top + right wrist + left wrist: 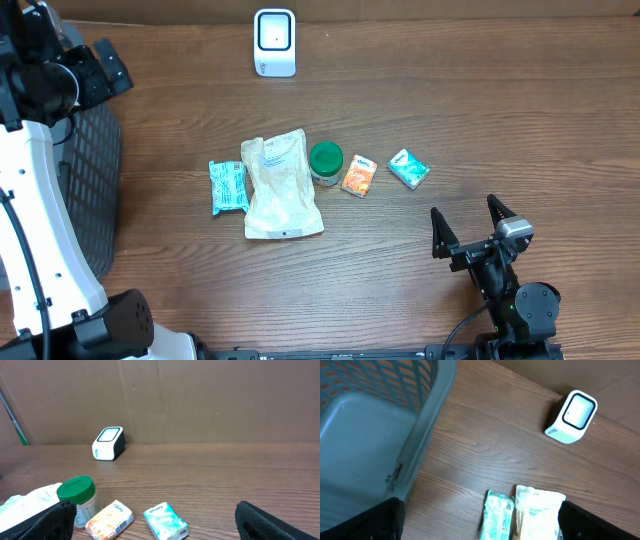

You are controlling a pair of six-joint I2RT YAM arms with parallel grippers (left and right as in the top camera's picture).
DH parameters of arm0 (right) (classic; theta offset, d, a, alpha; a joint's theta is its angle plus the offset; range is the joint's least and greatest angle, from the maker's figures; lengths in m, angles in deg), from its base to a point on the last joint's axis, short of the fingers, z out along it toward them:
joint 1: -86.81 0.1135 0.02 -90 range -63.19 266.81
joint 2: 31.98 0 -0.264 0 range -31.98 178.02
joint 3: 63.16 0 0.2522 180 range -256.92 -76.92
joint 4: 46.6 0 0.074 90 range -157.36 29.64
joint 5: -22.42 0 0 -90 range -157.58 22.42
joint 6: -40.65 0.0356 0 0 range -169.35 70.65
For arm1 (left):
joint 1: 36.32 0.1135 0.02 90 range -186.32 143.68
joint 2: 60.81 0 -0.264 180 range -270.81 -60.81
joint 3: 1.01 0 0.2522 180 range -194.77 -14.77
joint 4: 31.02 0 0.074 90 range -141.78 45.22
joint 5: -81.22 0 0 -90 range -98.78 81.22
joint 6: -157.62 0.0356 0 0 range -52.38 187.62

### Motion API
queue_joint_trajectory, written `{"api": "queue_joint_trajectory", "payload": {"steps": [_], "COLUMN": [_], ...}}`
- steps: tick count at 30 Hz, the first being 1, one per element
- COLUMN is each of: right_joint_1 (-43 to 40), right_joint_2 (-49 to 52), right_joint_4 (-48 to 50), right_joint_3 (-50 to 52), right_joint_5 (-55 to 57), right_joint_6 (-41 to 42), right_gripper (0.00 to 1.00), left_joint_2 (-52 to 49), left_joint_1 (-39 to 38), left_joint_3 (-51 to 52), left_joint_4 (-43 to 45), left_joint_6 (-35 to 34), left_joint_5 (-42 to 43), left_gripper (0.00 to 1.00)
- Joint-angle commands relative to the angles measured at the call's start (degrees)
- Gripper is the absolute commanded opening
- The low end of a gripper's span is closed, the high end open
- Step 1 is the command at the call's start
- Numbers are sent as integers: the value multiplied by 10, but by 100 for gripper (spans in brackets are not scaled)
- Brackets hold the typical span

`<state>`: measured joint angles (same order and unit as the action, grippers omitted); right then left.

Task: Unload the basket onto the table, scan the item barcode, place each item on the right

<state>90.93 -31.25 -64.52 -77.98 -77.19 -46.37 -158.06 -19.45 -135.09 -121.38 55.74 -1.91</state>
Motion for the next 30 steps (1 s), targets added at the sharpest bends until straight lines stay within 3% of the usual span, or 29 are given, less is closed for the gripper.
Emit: {"api": "queue_joint_trajectory", "payload": {"steps": [1,8,18,24,30], "right_joint_1": [0,0,0,0,0], "right_joint_2": [-5,-6,15,133,330], "right_joint_4": [2,7,1,-69,-205], "right_joint_3": [6,6,-34,-164,-359], "right_joint_5": [6,9,-104,-126,-126], "right_joint_6": [-1,2,61,60,55], "right_gripper": [100,100,100,100,100], "left_joint_2": [2,1,0,0,0], "left_joint_1": [-9,-33,-64,-68,-68], "left_joint_3": [-1,2,2,2,2], "left_joint_4": [-5,-12,-12,-12,-12], "left_joint_6": [1,70,76,76,76], "left_joint_5": [7,35,35,35,35], "left_gripper": [100,100,100,100,99]}}
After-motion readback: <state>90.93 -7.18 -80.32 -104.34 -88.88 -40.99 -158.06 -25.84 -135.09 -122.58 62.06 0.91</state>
